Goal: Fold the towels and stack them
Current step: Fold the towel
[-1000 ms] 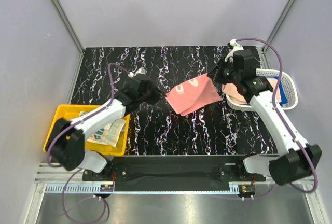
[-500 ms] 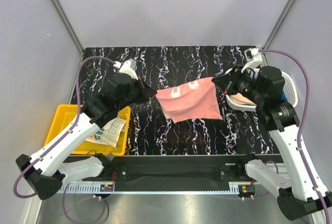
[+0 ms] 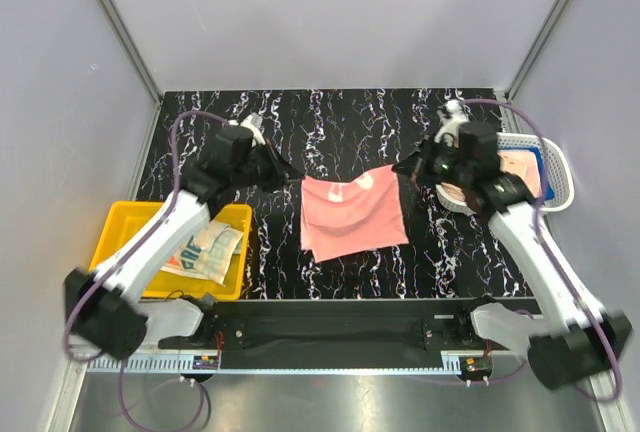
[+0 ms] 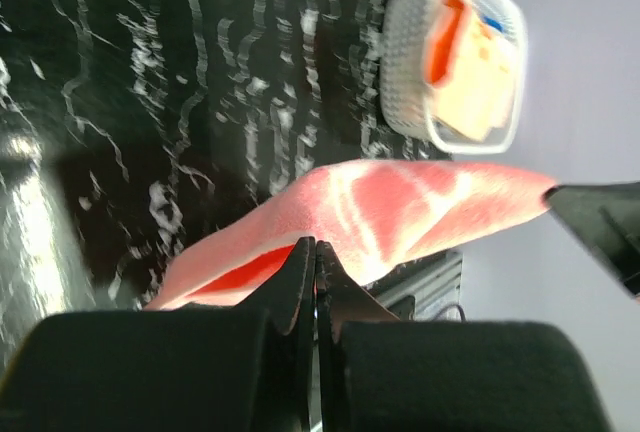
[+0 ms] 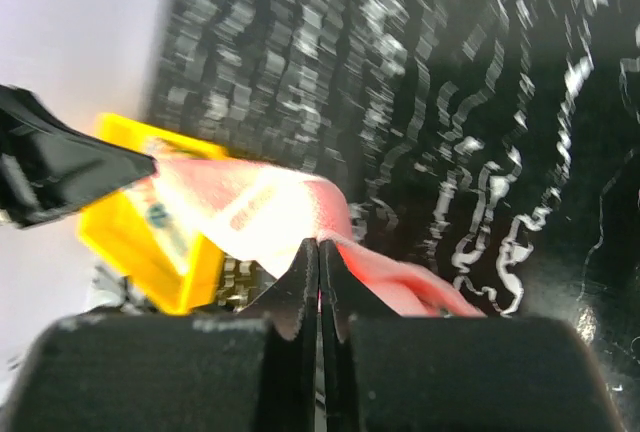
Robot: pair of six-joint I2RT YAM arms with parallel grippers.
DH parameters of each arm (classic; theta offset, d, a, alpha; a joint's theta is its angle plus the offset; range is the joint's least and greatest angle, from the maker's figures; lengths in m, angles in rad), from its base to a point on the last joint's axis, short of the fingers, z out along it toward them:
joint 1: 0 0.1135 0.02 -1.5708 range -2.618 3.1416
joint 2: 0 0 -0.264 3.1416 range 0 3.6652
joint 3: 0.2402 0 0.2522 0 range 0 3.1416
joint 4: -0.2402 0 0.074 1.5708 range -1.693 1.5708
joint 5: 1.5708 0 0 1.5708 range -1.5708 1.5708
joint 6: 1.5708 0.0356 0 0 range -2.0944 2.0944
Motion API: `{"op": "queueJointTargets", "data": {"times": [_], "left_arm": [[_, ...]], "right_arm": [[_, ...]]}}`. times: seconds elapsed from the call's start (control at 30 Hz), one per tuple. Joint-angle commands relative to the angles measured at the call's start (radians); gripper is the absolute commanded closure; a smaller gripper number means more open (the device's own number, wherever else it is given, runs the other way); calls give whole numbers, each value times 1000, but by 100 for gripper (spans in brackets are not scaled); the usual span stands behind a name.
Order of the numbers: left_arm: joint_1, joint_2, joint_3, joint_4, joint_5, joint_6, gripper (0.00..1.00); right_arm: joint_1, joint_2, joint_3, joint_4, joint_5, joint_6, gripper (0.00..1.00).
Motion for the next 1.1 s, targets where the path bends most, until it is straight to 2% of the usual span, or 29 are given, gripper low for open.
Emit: {"op": "queueJointTargets", "data": {"times": [0.0,0.03,0.07,0.13,0.17,0.2,0.27,0.3,0.33,0.37,0.4,0.47,0.53,0.7,0.77,0.9,1.07], "left_arm": [[120,230,37,174,207,-13,100],[139,365,75,194,223,-2,100],[151,444,116,200,247,10,100],[186,560,262,219,263,46,99],[197,654,313,214,250,52,93],[214,690,395,179,243,75,86],[222,745,469,127,182,113,62],[222,745,507,72,157,157,54],[220,734,506,52,128,174,47],[217,690,494,38,68,187,35],[210,660,464,29,37,197,33],[196,594,355,30,-34,202,31],[150,506,246,-5,-87,202,36],[17,319,-30,-8,-271,129,41],[-26,251,-130,2,-317,96,41],[-121,216,-214,47,-322,59,40],[-180,271,-236,85,-314,41,40]], "right_arm": [[-4,227,1,124,59,-4,97],[-7,361,25,153,78,-4,96],[-10,428,56,158,87,-19,95],[-12,599,148,181,127,-24,85],[-12,641,180,185,142,-29,79],[-12,676,232,189,169,-33,59],[-12,744,283,152,196,-53,45],[-12,750,298,137,208,-58,40],[-12,728,286,141,214,-58,29],[-12,709,270,143,222,-58,25],[-12,689,238,130,246,-56,24],[-10,634,196,112,269,-41,29],[-3,556,90,109,291,-27,42],[24,409,-172,124,311,8,44],[45,356,-224,138,331,20,45],[89,324,-293,150,348,31,46],[129,341,-324,162,377,60,46]]}}
